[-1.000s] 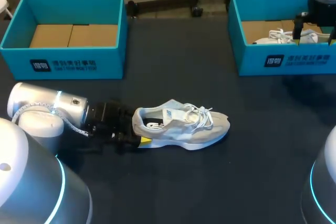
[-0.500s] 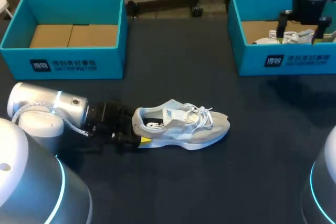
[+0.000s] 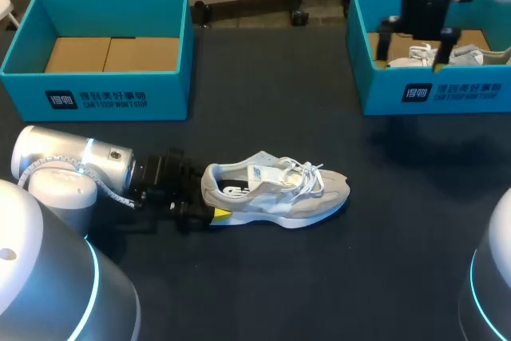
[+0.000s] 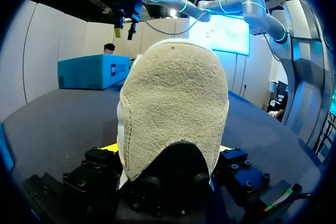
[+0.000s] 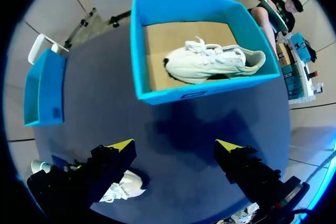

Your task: Take the shoe out of the shoebox, open the shoe tongue, remove and reinsert the insole, then place the shoe into the shoebox

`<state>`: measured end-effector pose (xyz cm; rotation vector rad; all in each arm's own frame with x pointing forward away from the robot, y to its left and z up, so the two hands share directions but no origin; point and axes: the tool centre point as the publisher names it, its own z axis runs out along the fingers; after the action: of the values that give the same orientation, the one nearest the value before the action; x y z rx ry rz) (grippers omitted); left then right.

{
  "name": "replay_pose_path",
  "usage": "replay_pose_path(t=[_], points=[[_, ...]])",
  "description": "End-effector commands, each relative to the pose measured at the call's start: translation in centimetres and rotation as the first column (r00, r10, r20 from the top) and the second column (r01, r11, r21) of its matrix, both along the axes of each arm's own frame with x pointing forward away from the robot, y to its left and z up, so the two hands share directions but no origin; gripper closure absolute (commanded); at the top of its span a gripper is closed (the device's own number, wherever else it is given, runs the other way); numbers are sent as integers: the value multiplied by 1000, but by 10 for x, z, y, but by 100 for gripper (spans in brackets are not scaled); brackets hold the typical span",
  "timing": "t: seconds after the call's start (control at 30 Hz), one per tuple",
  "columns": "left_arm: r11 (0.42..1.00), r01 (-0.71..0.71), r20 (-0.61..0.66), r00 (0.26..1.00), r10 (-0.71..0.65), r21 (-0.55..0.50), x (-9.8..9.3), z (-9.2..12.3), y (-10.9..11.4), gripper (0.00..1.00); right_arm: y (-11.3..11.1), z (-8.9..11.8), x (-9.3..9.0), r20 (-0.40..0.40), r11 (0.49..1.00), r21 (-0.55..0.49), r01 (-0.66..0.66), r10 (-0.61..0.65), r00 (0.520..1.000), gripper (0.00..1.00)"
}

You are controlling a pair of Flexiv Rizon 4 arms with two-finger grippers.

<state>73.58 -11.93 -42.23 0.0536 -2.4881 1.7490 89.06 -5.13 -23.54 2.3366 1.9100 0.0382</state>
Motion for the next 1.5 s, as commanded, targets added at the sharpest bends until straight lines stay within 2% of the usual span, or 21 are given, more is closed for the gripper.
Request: replay_pose_path(t=[0.03,0.13,0.2,0.23,0.43,0.93,1.1,1.2,1.37,1.5], points=[[1000,-2,1,1000,2,3,1,-1,-2,100,29,2,-15,5,1000,-24,1,-1,1000,0],[1000,-2,1,1000,2,3,1,-1,-2,100,48,3,-27,2,1000,-21,-1,1,1000,0],[1000,-2,1,1000,2,3,1,-1,-2,100,50,3,-28,2,1000,-21,-1,1,1000,0],[1000,-2,1,1000,2,3,1,-1,-2,100,67,3,-38,-1,1000,-15,-6,6,1000,0],[1000,-2,1,1000,2,3,1,-1,-2,100,109,1,-64,-10,1000,-8,-2,2,1000,0],[1000,-2,1,1000,2,3,1,-1,-2,100,194,-4,-132,-31,999,25,-48,48,998,0],[1000,-2,1,1000,2,3,1,-1,-2,100,217,-8,-153,-51,997,34,-67,69,996,0],[1000,-2,1,1000,2,3,1,-1,-2,100,223,-10,-161,-50,997,42,-63,65,997,0],[1000,-2,1,1000,2,3,1,-1,-2,100,247,-13,-186,-35,997,57,-52,54,998,0],[1000,-2,1,1000,2,3,1,-1,-2,100,255,-16,-192,-38,997,56,-56,58,998,0]])
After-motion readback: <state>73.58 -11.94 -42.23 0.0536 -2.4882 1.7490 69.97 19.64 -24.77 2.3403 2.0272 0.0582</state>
